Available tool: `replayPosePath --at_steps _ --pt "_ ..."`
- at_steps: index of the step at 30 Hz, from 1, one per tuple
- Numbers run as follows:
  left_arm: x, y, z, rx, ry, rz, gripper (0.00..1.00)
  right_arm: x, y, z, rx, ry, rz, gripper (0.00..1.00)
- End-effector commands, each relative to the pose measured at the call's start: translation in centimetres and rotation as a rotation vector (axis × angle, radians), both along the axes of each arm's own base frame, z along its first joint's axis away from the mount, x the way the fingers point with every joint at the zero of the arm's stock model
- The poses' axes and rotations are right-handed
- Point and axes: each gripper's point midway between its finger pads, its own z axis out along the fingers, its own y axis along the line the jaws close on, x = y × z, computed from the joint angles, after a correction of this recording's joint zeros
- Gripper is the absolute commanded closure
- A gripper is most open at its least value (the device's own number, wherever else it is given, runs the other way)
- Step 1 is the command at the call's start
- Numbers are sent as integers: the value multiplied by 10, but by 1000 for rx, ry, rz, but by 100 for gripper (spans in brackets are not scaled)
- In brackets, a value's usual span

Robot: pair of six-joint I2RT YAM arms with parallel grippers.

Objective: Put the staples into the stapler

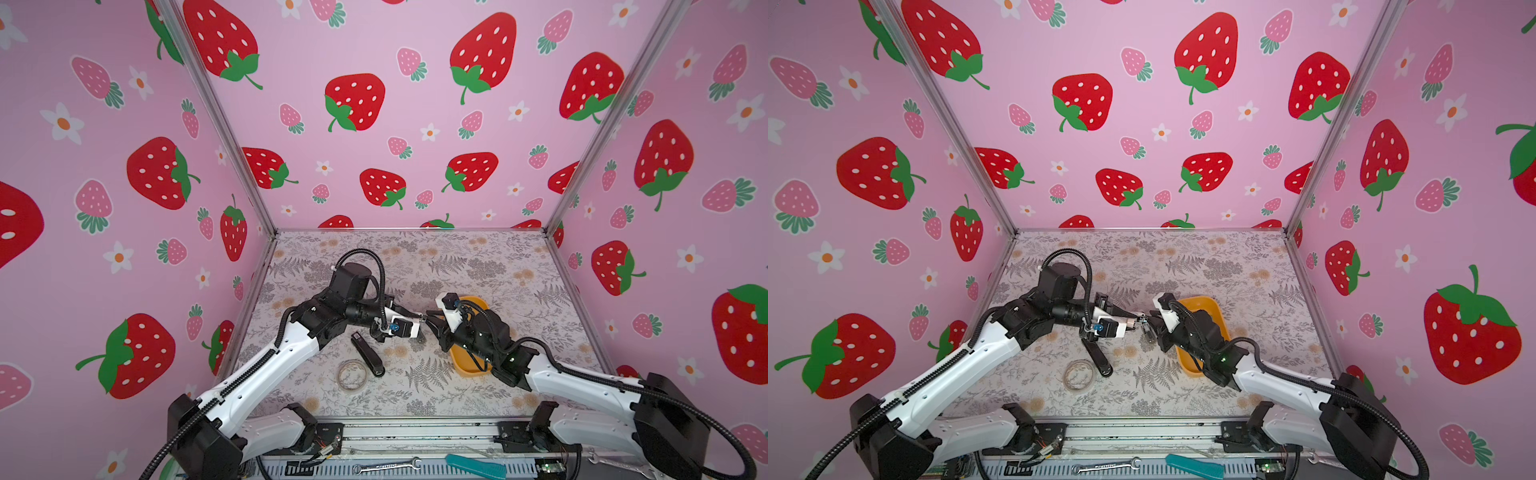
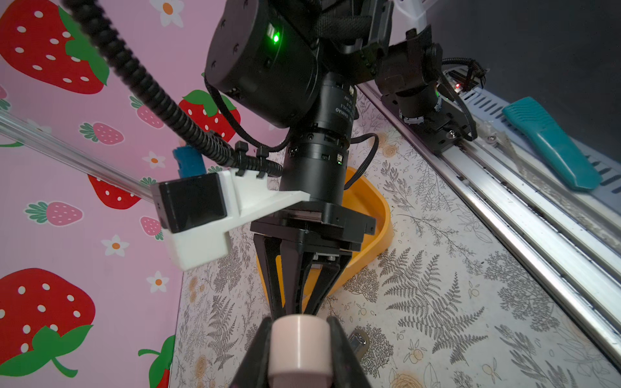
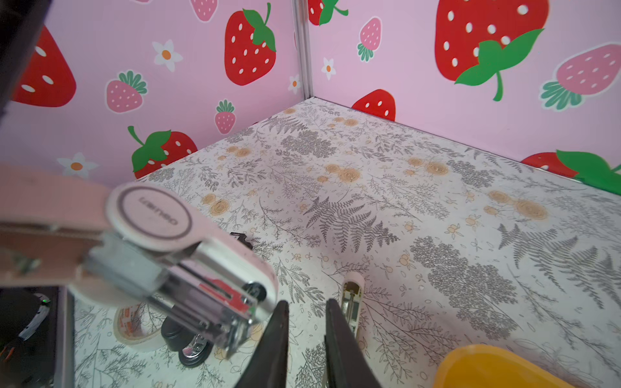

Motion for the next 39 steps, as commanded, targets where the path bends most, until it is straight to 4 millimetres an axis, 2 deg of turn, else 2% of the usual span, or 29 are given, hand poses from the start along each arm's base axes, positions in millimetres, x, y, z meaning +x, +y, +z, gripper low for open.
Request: replayPosePath --at_steps 1,4,7,8,12,15,21,27,31,39 --pt "0 -2 10 -25 -40 -24 100 7 -32 14 27 -92 -142 71" --pt "1 -2 9 -23 -38 -23 100 -1 -54 26 79 -172 -175 67" --pt "0 -3 10 -26 -22 -29 100 -22 -62 41 143 -241 -105 50" --pt "-1 -4 10 -25 -11 -35 100 -33 -61 48 170 -263 -48 49" --pt "-7 -4 8 -10 13 -69 100 -84 -51 65 289 -334 223 33" --pt "-9 -4 7 -8 17 -87 100 -102 -42 67 318 -353 321 26" --pt "-22 -5 7 -2 48 -152 100 -93 -9 62 231 -299 322 22" --pt "-29 -4 7 2 60 -186 100 -90 22 44 153 -278 328 19" --pt "-34 -4 2 30 71 -212 100 -81 29 43 103 -280 270 20" --pt "-39 -4 0 34 88 -243 100 -85 31 43 128 -294 280 26"
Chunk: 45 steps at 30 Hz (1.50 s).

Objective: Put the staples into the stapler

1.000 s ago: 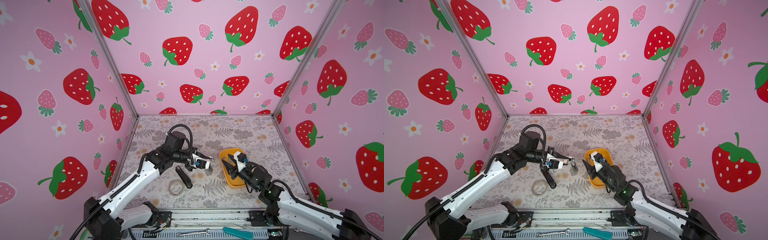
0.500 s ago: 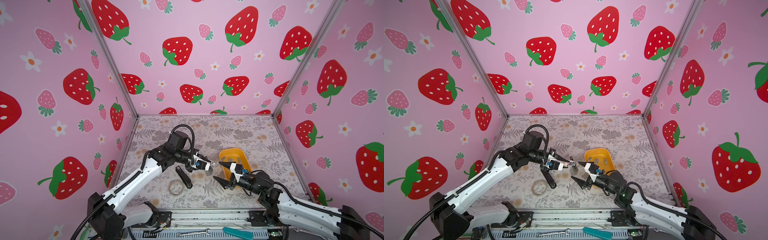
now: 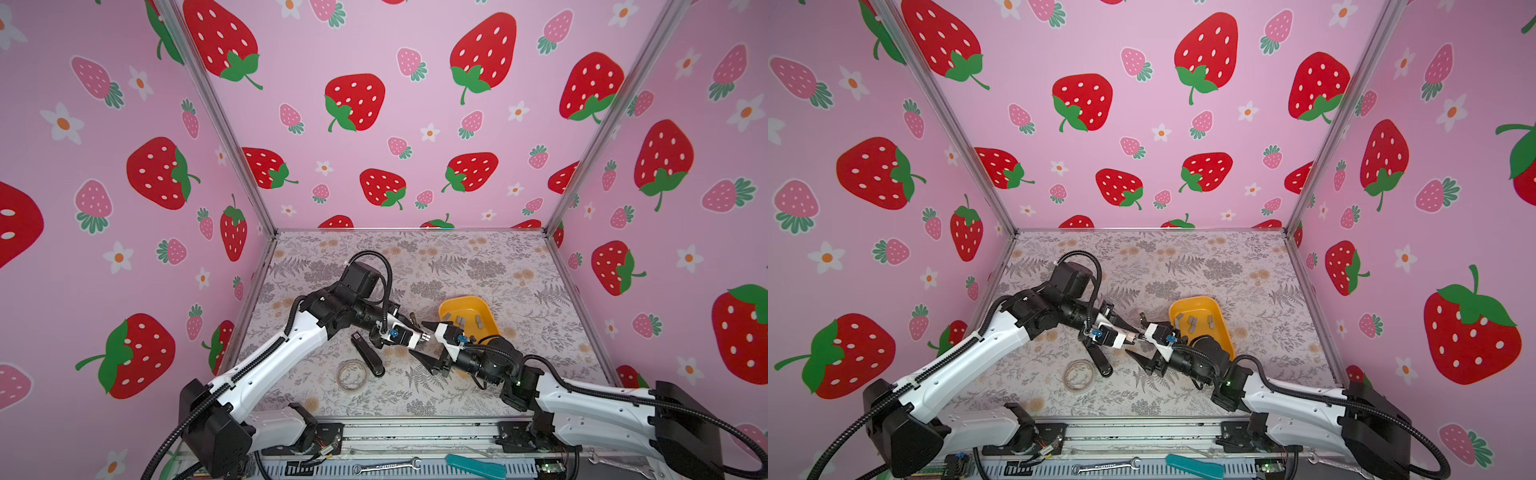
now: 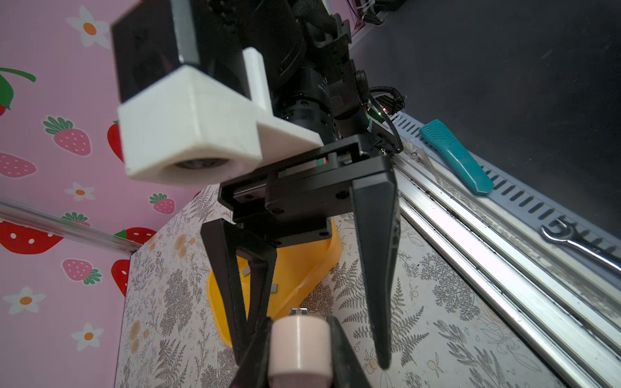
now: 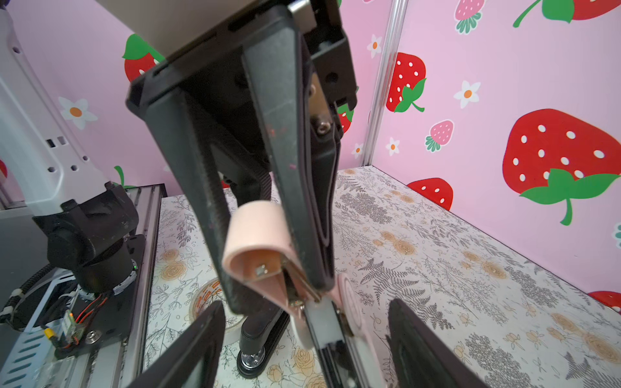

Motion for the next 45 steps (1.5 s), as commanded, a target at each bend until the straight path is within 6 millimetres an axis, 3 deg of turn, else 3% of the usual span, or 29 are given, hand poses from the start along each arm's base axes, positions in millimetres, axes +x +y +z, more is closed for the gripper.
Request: replayPosePath --at_steps 1,5,11,22,26,29,31,34,42,45 --pt "-9 -2 16 -40 -5 -54 100 0 5 12 27 -40 -6 28" --pt "-10 -2 17 -43 -5 -62 100 0 9 11 15 -32 -2 39" --pt "-12 -2 18 -52 1 -72 100 2 14 9 11 -36 -8 42" --pt "-10 -2 17 -47 -7 -67 99 4 18 10 12 -31 -18 71" --pt "-3 -4 20 -87 -22 -28 60 9 18 9 5 -25 -42 76" --pt "17 -6 31 -177 -58 75 44 15 18 7 -5 -13 -73 80" --pt "44 -4 45 -270 -81 230 36 22 18 5 -19 0 -111 81" --pt "76 14 61 -355 -164 403 36 37 18 -2 -56 26 -194 84" --pt "134 53 52 -288 -259 714 39 66 40 -35 -221 128 -307 89" --pt "161 79 59 -310 -269 883 40 75 50 -55 -306 182 -319 92"
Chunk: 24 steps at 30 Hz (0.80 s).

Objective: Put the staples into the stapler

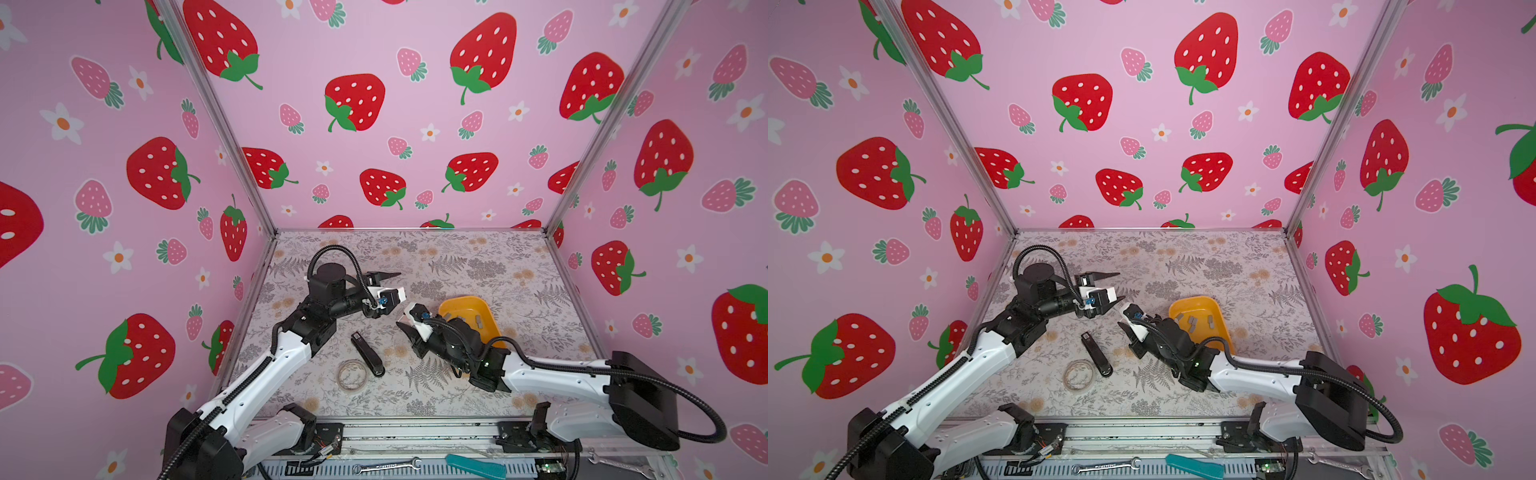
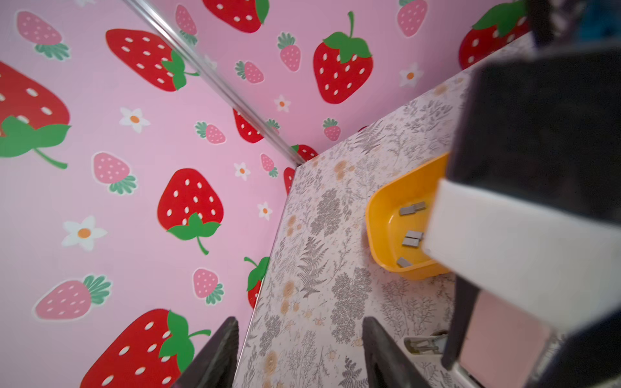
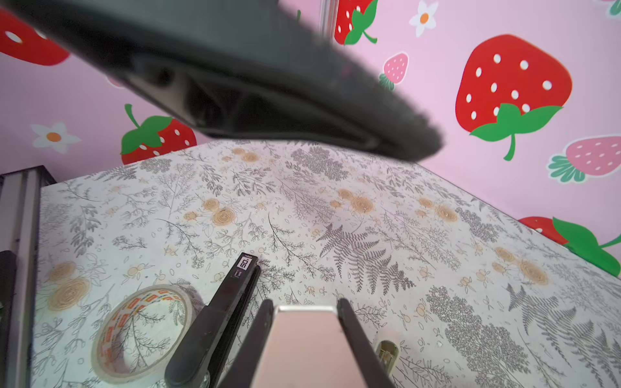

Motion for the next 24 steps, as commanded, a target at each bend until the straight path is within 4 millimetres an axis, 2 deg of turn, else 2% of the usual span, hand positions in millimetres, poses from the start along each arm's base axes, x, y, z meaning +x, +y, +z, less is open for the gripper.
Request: replayPosePath --at_steps 1,4,7,13,17,24 --pt "39 35 16 -73 -32 245 40 13 1 -25 -94 87 -62 93" --pt "58 61 18 -112 -16 371 40 21 2 -46 -154 166 -90 93" --pt "66 73 18 -112 -12 427 41 26 3 -67 -215 240 -107 94" --pt "66 75 16 -97 -12 427 43 35 1 -104 -315 342 -143 94" --pt "65 74 14 -85 -12 417 45 39 3 -117 -324 407 -130 94" --pt "65 73 14 -78 -10 409 47 33 9 -133 -363 456 -94 94"
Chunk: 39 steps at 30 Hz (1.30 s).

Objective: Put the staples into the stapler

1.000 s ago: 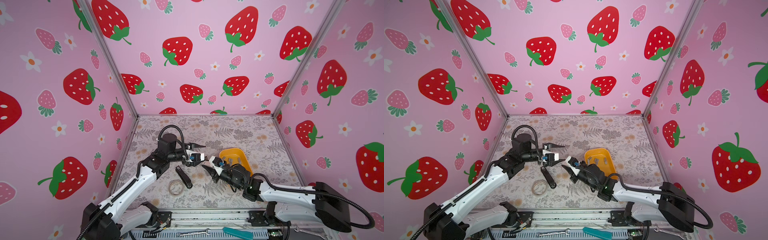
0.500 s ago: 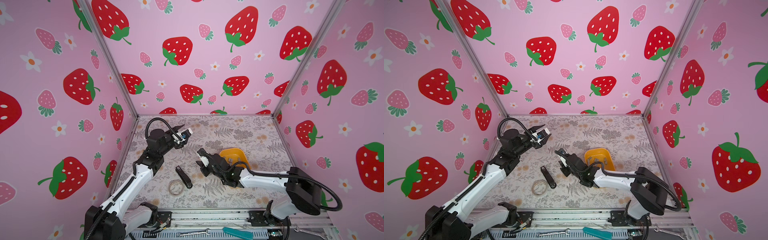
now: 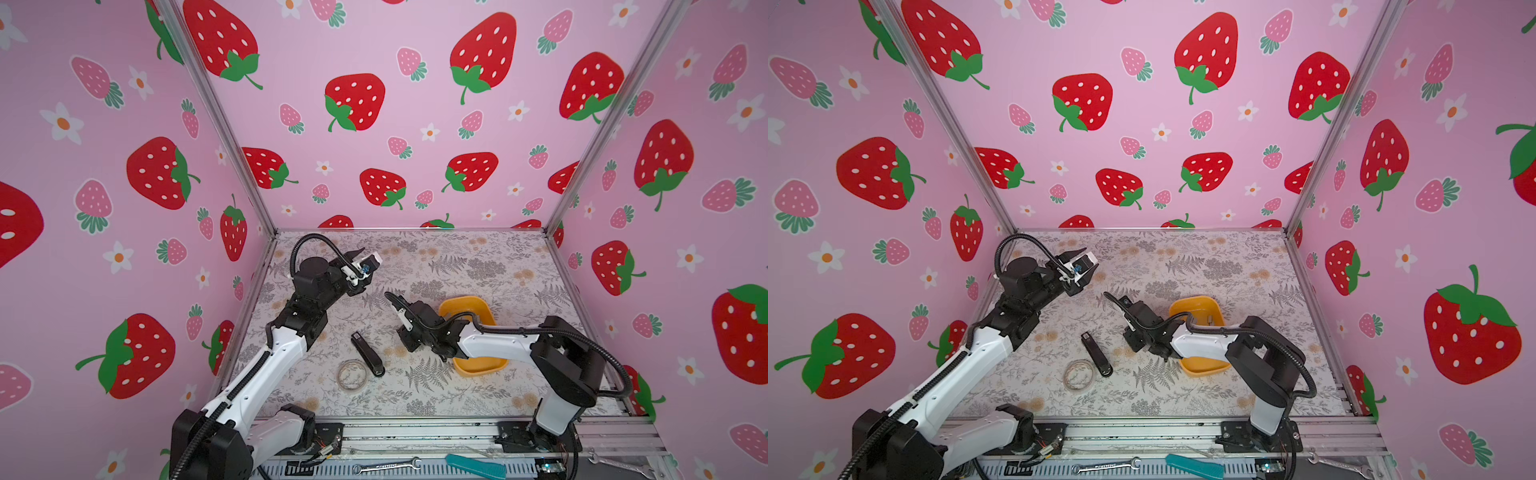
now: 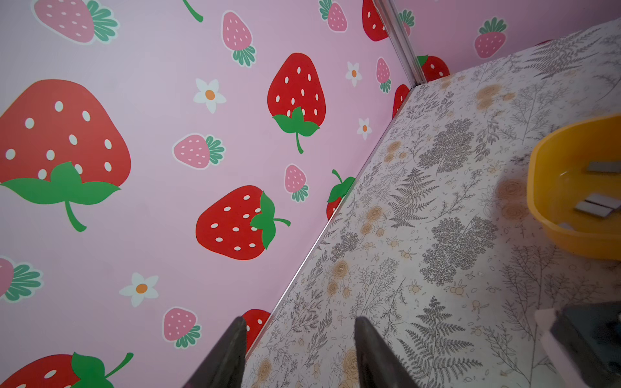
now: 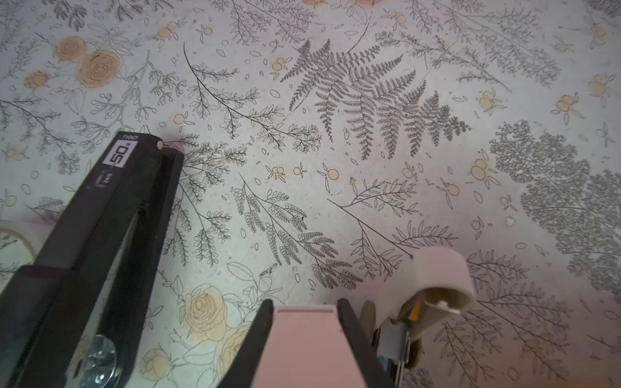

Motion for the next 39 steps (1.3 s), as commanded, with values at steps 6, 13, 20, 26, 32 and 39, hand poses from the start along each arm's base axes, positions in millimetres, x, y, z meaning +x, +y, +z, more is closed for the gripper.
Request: replayPosePath --at_steps 6,13,20,26,32,39 --pt "-1 -1 6 2 -14 -14 50 -18 -4 3 8 68 23 93" --pt "-2 -3 7 4 -13 -24 52 -32 -25 9 23 65 -5 90" --pt "-2 -4 6 7 -9 -35 52 -49 -21 -3 9 88 37 89" --pt "-2 -4 4 13 -4 -36 53 -52 -13 -14 -7 92 54 86" --pt "-2 -4 4 15 -4 -39 53 -47 -8 -34 -56 101 40 86" --pt "-3 -5 5 15 -8 -41 53 -44 -5 -31 -38 94 27 62"
